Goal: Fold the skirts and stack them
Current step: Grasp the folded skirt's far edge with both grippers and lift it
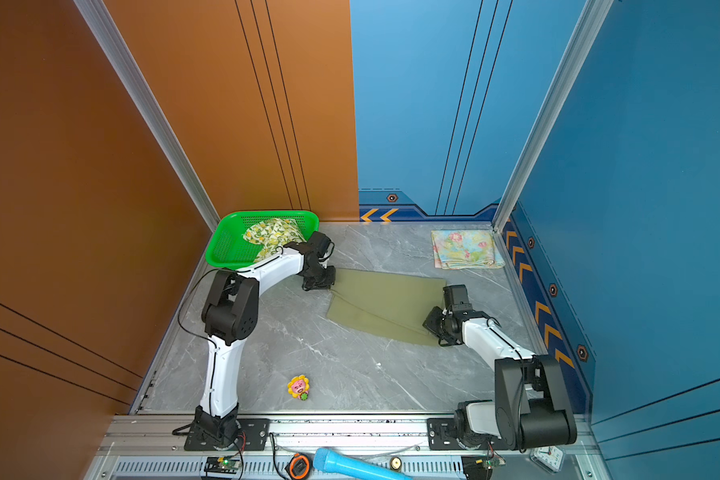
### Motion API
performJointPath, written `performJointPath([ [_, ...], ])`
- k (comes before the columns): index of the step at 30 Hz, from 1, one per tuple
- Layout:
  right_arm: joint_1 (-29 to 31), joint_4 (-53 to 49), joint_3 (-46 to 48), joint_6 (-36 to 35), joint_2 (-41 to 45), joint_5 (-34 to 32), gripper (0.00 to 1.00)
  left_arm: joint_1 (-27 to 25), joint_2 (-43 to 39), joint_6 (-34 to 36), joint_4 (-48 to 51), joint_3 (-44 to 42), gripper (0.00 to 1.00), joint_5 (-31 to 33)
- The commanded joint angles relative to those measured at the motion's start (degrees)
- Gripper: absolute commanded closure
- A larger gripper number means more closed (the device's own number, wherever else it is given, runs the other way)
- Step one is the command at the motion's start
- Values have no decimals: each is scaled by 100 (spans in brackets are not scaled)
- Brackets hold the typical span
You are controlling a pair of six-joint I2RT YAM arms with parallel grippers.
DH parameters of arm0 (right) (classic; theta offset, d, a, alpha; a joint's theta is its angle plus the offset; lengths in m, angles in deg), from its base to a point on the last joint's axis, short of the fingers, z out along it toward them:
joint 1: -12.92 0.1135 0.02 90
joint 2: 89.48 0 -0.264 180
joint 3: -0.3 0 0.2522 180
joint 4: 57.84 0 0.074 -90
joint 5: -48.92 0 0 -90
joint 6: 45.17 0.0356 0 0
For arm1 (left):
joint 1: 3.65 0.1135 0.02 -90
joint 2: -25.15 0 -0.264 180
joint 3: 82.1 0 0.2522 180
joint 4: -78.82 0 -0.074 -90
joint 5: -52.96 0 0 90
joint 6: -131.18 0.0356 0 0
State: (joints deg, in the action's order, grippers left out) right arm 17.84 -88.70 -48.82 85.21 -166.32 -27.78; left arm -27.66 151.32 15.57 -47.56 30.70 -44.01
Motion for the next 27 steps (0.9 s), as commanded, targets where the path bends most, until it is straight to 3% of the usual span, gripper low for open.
performJointPath([
  [1, -24, -181, -282, -118, -1, -180, 100, 10, -50, -17, 30, 235, 100, -216],
  [18, -1097, -1336, -2277, -827, 14, 66, 100, 13, -684, -90, 507, 1245, 100, -455],
  [27, -1509, -1760, -2181, -944, 773, 262, 100, -330, -1479, -138, 523, 556, 100, -319],
])
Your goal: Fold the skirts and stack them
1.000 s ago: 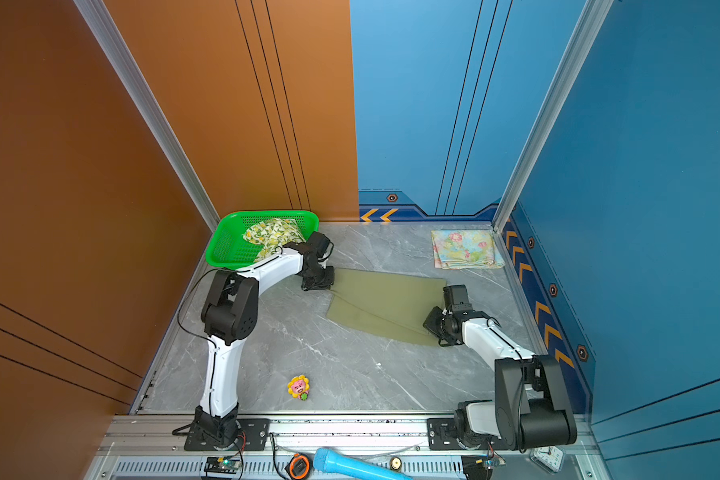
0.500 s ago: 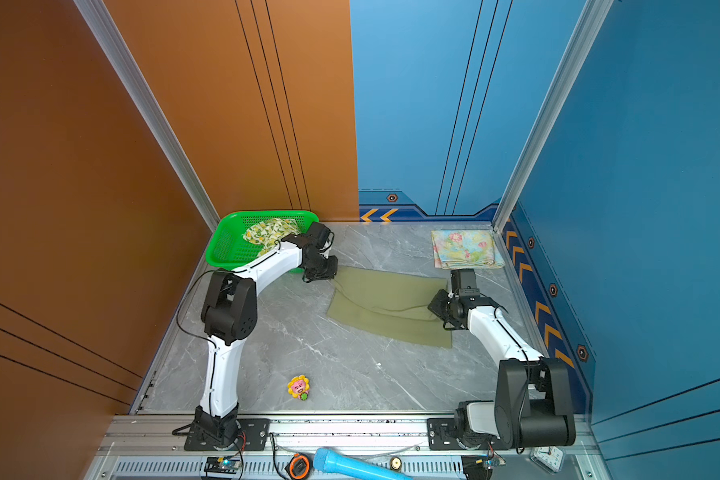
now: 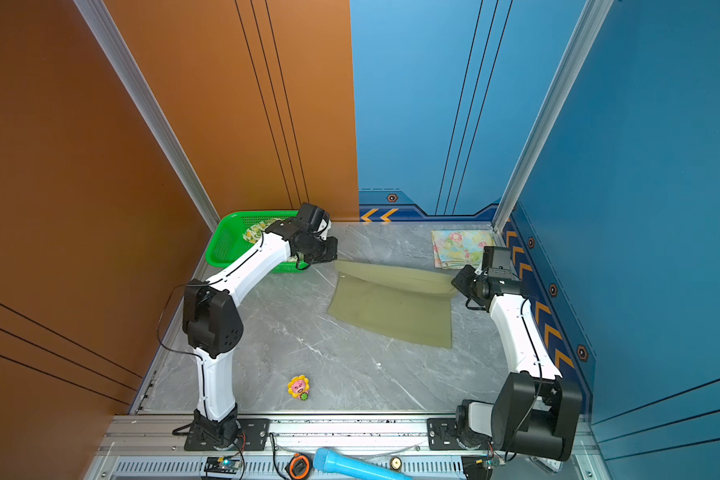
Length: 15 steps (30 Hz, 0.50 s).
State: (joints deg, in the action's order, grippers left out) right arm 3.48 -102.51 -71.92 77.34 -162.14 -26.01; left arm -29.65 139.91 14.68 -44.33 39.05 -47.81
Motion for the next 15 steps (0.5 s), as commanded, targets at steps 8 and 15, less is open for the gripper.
performJointPath([
  [8, -51, -371, 1508, -37, 1178, -26, 100, -450, -663, -189, -362, -1881, 100, 206],
  [15, 10, -189, 2791, 254, 1815, -276, 100, -547, -610, -268, -756, -2819, 100, 271],
])
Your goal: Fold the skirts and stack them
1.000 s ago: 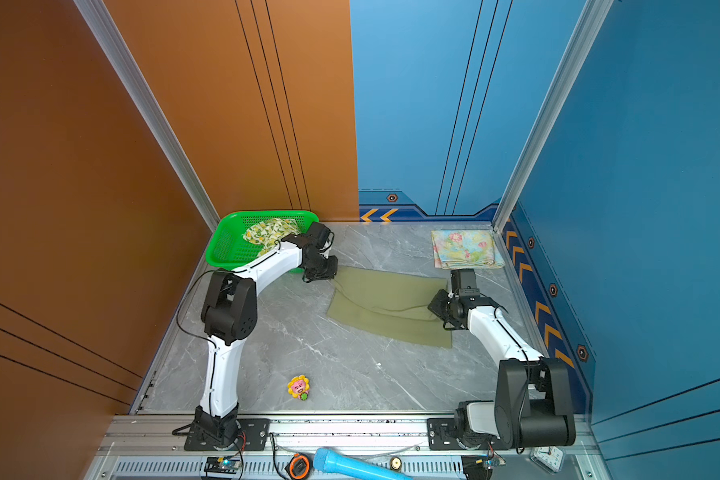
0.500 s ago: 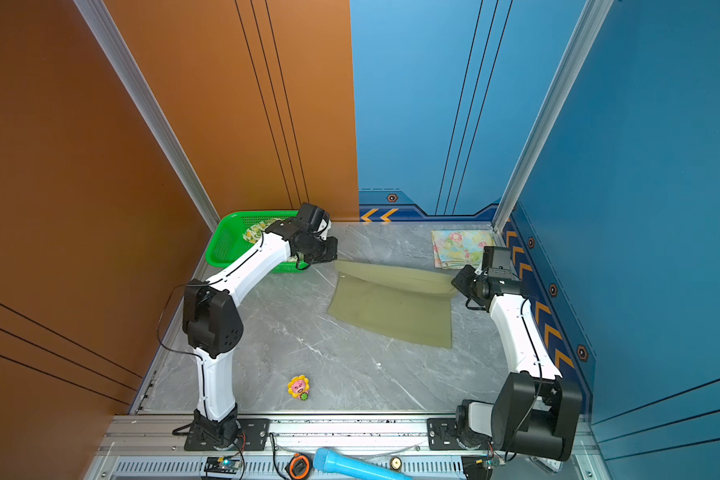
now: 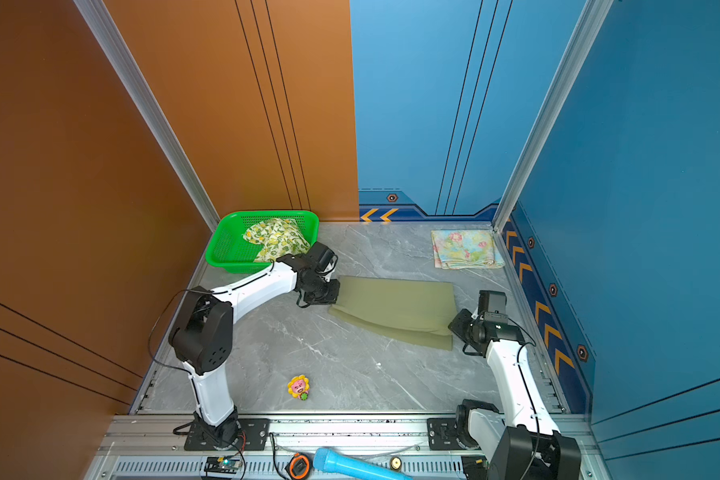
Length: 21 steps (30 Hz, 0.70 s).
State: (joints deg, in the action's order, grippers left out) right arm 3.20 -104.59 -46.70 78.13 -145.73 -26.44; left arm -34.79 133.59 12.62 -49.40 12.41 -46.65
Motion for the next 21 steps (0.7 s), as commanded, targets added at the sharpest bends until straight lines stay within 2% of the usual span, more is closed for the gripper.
performJointPath([
  [1, 63, 84, 375, 207, 165, -240, 99, -33, 60, -65, -268, -217, 100, 163],
  [5, 138, 240, 563, 154, -64, -330, 89, -17, 241, -30, -312, -290, 100, 196],
  [7, 155, 275, 559, 98, -215, -344, 75, -21, 313, -17, -304, -275, 100, 202],
  [9, 154, 249, 481, 98, -306, -369, 56, -9, 333, -20, -308, -270, 88, 204],
  [11, 188, 215, 370, 127, -295, -365, 45, 28, 302, 4, -301, -244, 68, 200],
  [12, 218, 206, 312, 146, -269, -386, 41, 58, 273, 3, -306, -231, 64, 203],
  [18, 374, 5, -209, 108, -348, -575, 31, 189, 61, 23, -296, -47, 52, 156],
  [21, 391, -6, -364, 60, -481, -658, 29, 214, 50, 15, -265, 59, 50, 26],
])
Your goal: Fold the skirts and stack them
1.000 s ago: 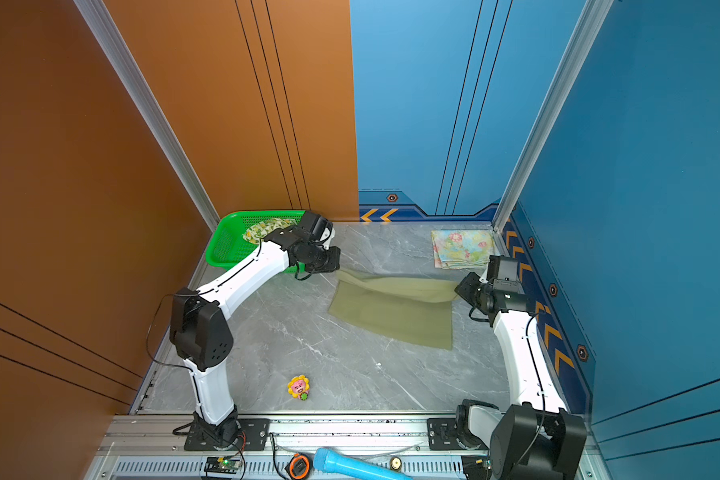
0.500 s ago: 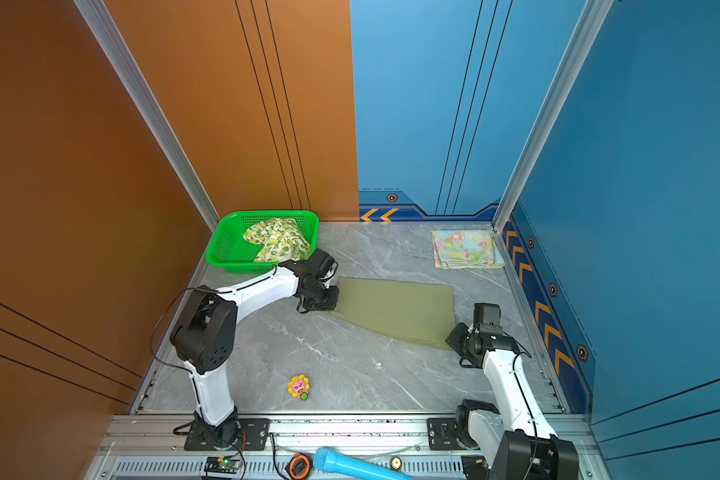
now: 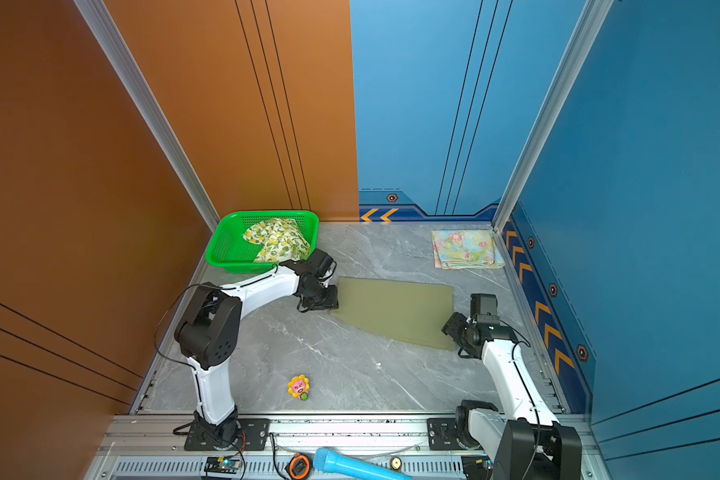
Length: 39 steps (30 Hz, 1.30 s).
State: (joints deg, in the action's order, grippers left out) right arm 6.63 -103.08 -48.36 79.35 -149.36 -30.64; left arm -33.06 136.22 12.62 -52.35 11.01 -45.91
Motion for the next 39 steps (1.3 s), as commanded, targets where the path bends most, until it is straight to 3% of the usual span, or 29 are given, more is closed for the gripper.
performJointPath([
  [1, 48, -149, -234, -96, -197, -260, 28, 50, -201, 13, 35, 231, 49, -71],
  [5, 40, -41, -423, -247, -670, -253, 22, 98, -1, 64, 109, 397, 48, -123],
  [10, 69, 103, -604, -306, -1144, -106, 22, 106, 158, 118, 188, 529, 47, -181],
  [18, 355, 42, -729, -301, -1109, -367, 22, 99, -123, 53, 212, 169, 48, -287],
  [30, 382, -208, -469, -198, -934, -413, 36, -85, -341, -89, 201, -216, 50, -419],
  [39, 474, -276, -212, -105, -940, -484, 39, -178, -434, -119, 210, -324, 52, -399],
])
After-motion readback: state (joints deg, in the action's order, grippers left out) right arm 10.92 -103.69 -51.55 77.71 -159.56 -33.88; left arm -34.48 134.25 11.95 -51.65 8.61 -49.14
